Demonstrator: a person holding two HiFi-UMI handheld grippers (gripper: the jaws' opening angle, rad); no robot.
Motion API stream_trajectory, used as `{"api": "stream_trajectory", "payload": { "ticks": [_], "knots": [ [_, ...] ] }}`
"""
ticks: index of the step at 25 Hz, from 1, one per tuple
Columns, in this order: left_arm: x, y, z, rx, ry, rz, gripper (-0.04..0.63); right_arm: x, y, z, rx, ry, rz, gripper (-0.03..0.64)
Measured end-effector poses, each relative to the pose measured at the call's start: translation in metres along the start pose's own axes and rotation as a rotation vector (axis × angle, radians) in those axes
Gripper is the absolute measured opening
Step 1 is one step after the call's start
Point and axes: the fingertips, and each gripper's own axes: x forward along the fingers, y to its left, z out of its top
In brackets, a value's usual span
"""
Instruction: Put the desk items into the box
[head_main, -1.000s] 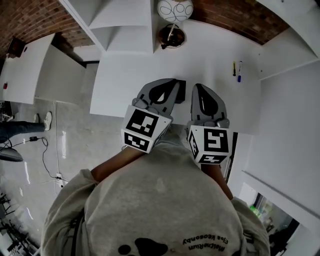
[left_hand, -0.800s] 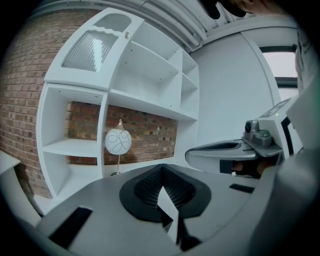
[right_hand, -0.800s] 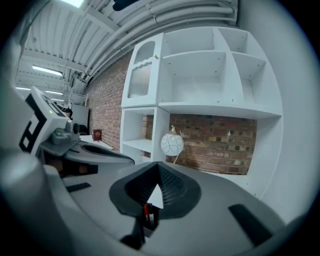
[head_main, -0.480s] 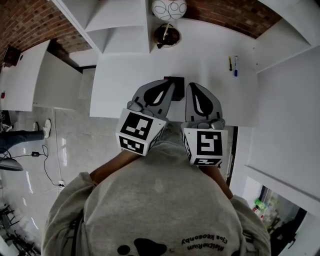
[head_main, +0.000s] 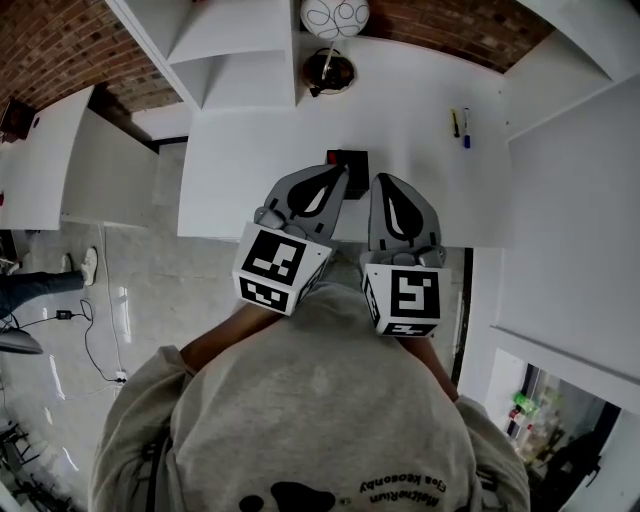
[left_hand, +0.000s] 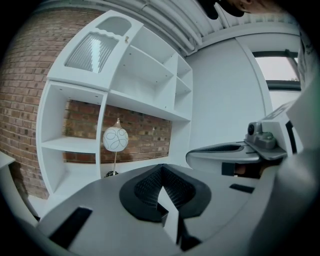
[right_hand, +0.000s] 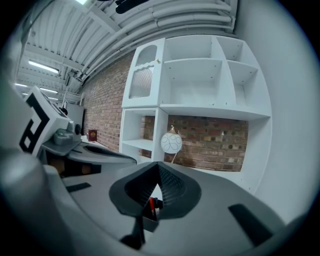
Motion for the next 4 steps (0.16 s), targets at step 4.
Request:
{"api": "stream_trajectory", "payload": {
  "ticks": [4],
  "knots": [
    [-0.0043,-0.0022,-0.0052,0.005,0.007,-0.006,0.005,-0.0047,0.0022,-0.0009,-0.002,-0.002,-0.011,0.015]
  ]
}}
